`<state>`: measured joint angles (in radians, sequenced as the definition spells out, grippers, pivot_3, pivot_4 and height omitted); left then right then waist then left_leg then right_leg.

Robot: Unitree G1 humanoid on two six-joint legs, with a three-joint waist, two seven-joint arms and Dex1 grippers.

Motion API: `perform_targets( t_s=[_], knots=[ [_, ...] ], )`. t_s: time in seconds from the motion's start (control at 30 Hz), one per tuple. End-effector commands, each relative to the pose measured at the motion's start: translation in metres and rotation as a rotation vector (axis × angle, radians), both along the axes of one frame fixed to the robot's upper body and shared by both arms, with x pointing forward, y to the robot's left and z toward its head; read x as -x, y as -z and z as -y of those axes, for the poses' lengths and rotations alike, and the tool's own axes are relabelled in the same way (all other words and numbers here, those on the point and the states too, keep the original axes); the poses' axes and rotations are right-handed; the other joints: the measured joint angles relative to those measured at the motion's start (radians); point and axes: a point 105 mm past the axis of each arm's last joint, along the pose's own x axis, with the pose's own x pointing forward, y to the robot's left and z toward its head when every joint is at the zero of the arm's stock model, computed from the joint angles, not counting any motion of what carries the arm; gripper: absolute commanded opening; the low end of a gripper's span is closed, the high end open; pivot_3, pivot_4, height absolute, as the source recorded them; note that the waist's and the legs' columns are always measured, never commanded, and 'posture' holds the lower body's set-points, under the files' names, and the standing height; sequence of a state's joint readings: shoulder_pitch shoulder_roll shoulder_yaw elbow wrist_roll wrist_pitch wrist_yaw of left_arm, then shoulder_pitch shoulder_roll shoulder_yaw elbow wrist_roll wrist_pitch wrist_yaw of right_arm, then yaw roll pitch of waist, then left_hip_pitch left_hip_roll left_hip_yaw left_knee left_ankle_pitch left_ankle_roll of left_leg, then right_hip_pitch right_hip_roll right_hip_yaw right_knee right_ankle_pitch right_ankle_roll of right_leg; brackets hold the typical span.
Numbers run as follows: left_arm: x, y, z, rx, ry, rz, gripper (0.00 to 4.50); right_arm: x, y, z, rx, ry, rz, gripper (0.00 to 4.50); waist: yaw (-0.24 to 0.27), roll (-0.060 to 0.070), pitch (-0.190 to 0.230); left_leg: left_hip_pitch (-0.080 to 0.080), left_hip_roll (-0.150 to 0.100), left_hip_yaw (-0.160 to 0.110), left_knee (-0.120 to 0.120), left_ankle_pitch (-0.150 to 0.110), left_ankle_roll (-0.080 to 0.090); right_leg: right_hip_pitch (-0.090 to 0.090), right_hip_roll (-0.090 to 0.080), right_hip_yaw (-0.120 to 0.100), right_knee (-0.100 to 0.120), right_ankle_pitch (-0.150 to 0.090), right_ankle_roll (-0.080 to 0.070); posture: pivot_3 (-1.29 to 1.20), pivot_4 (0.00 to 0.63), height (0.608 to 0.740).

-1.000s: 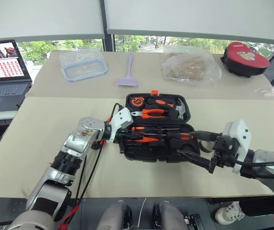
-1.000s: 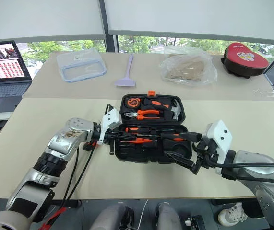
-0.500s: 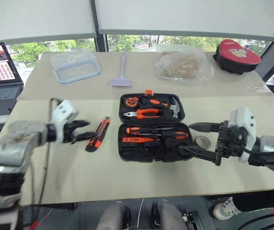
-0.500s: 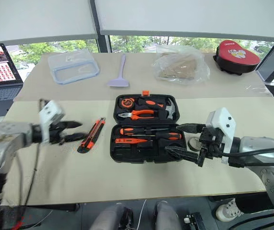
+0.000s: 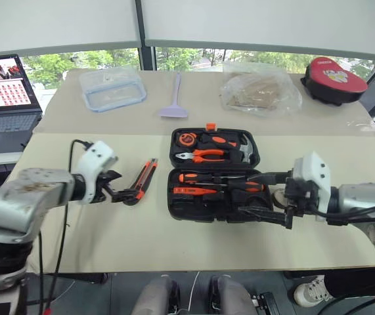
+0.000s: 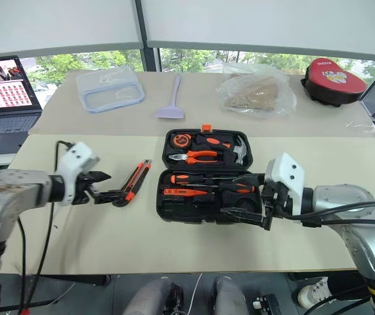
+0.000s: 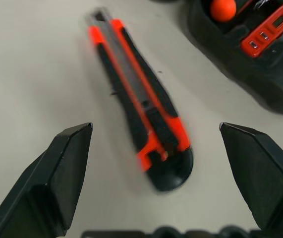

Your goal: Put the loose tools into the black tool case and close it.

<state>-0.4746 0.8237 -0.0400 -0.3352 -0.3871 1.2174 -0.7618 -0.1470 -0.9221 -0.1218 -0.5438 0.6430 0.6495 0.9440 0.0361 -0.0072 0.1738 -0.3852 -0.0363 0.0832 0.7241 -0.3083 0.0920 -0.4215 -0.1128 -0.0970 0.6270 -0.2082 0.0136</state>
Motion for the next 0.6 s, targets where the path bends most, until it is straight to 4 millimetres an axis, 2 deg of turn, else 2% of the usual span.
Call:
perform_targets(
  t_s=[0.03,0.2,0.3,0.37,0.4,0.47,0.53,0.57,0.6],
  knots=[
    [-0.011,0.013,-0.002,-0.114,-0.03,0.005,4.4,0.005,-0.008,-0.01,-0.011,-0.026,0.066,4.5,-0.006,0.0,0.0,0.0,0.001,0.0,0.0,0.002,0.004,0.0,0.0,0.0,0.0,0.0,0.0,0.0,0.15,0.728],
    [-0.018,0.026,-0.004,-0.203,-0.023,0.009,4.4,0.007,-0.009,-0.012,-0.03,-0.014,0.067,4.5,-0.01,0.0,0.0,0.003,0.001,0.001,-0.004,0.001,-0.001,0.0,-0.001,0.002,-0.001,0.0,-0.001,0.0,0.15,0.728],
    [-0.015,0.028,-0.001,-0.173,-0.001,-0.003,3.73,0.008,-0.009,-0.011,-0.035,-0.001,0.065,4.5,-0.009,0.0,0.0,0.004,0.0,0.001,-0.003,-0.001,-0.005,0.001,-0.002,0.002,0.0,0.0,-0.001,0.0,0.15,0.728],
    [-0.012,0.029,-0.003,-0.162,0.004,-0.018,3.02,0.008,-0.009,-0.01,-0.034,0.007,0.066,4.5,-0.011,0.0,0.0,0.004,0.001,0.001,-0.003,-0.001,-0.005,0.001,-0.002,0.002,0.0,0.0,-0.001,0.0,0.15,0.728],
    [-0.012,0.029,-0.007,-0.164,-0.004,-0.024,2.54,0.008,-0.009,-0.009,-0.034,0.01,0.066,4.5,-0.011,0.0,0.0,0.004,0.001,0.001,-0.003,-0.001,-0.005,0.001,-0.002,0.002,0.0,0.0,-0.001,0.0,0.15,0.728],
    [-0.016,0.028,-0.018,-0.169,-0.036,-0.022,1.85,0.008,-0.009,-0.008,-0.034,0.016,0.068,4.5,-0.013,0.0,0.0,0.004,0.001,0.001,-0.004,-0.001,-0.005,0.0,-0.002,0.002,0.0,0.0,-0.001,0.0,0.15,0.728],
    [-0.024,0.023,-0.03,-0.176,-0.065,0.011,1.74,0.008,-0.01,-0.007,-0.035,0.02,0.069,4.5,-0.015,0.0,0.0,0.004,0.001,0.001,-0.004,-0.001,-0.005,0.001,-0.002,0.002,0.0,-0.001,-0.001,0.0,0.15,0.728],
    [-0.031,0.012,-0.032,-0.14,-0.051,0.05,1.74,0.008,-0.011,-0.005,-0.044,0.029,0.057,4.5,-0.015,0.0,0.0,0.004,0.001,0.001,-0.004,-0.001,-0.005,0.001,-0.002,0.002,0.0,-0.001,-0.001,0.0,0.15,0.728],
    [-0.038,-0.009,-0.023,-0.069,0.026,0.131,1.74,0.01,-0.012,-0.003,-0.055,0.031,0.04,4.5,-0.015,0.0,0.0,0.005,0.001,0.001,-0.004,0.0,-0.005,0.001,-0.002,0.002,0.0,-0.001,-0.001,0.0,0.15,0.728]
  ],
)
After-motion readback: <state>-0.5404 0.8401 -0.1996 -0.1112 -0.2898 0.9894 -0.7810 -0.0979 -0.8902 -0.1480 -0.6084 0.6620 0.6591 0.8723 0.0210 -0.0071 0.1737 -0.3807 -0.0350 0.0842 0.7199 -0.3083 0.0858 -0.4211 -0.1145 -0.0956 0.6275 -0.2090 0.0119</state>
